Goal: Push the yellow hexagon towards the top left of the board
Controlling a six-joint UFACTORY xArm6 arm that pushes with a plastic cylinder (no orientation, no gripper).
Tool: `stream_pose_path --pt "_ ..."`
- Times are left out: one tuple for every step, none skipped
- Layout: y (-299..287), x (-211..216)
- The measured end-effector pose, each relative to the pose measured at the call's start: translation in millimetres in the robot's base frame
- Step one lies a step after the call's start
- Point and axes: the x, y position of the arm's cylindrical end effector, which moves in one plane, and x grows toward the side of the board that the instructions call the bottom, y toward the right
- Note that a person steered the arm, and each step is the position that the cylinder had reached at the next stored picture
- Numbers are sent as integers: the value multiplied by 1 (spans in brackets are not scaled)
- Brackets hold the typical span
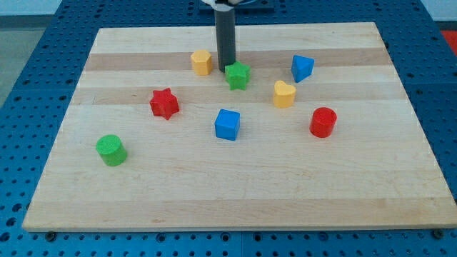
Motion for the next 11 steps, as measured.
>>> stream_pose_path --pt "-12 7" --pt "-14 -10" --pt "-38 -37" --pt "-67 -44" --pt "-90 -44" --pt "-88 -23" --pt "-86 4" --pt "-106 -5" --pt "-119 -24" --pt "-124 -38" --pt "-130 -48"
